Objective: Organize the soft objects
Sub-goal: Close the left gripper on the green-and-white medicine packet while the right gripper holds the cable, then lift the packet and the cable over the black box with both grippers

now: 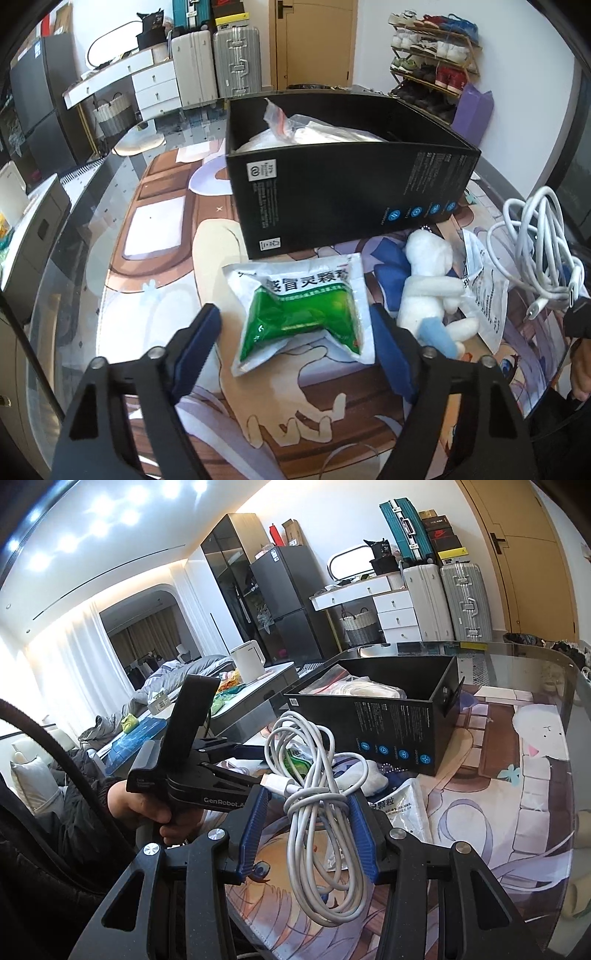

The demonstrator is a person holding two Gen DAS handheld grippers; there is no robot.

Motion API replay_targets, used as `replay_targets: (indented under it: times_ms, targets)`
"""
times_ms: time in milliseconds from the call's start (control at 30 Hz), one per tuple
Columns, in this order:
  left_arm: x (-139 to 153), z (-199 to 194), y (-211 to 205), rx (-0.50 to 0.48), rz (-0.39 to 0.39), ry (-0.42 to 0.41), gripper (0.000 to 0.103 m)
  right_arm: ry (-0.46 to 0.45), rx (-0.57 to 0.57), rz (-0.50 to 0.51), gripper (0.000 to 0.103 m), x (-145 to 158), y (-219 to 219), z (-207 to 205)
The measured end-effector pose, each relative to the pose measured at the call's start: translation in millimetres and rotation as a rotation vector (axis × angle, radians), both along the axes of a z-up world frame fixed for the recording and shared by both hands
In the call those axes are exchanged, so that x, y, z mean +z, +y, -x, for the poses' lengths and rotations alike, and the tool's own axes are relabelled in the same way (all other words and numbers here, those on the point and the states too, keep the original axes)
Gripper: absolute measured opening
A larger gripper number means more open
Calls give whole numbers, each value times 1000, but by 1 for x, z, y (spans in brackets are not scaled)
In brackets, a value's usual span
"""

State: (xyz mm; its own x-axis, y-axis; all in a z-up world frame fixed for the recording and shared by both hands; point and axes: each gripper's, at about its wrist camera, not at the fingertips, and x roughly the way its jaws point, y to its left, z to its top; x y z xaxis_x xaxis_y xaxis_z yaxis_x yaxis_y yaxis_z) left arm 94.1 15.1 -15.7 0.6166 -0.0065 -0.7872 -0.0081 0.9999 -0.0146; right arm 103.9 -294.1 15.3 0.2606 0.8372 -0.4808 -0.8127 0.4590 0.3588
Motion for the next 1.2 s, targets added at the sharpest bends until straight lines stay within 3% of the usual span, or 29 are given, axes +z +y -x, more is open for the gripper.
replay_targets:
  times_ms: [67, 333, 1200]
  targets:
    - [3, 1, -1, -12, -1, -5, 66, -1, 0, 4, 45, 0, 0, 2]
    - [4, 4, 0, -20, 14, -9, 55, -2, -1, 3, 45, -1, 0, 1]
    - [47, 24, 8, -39, 76, -171, 54, -32, -85, 0, 45, 8, -12, -1]
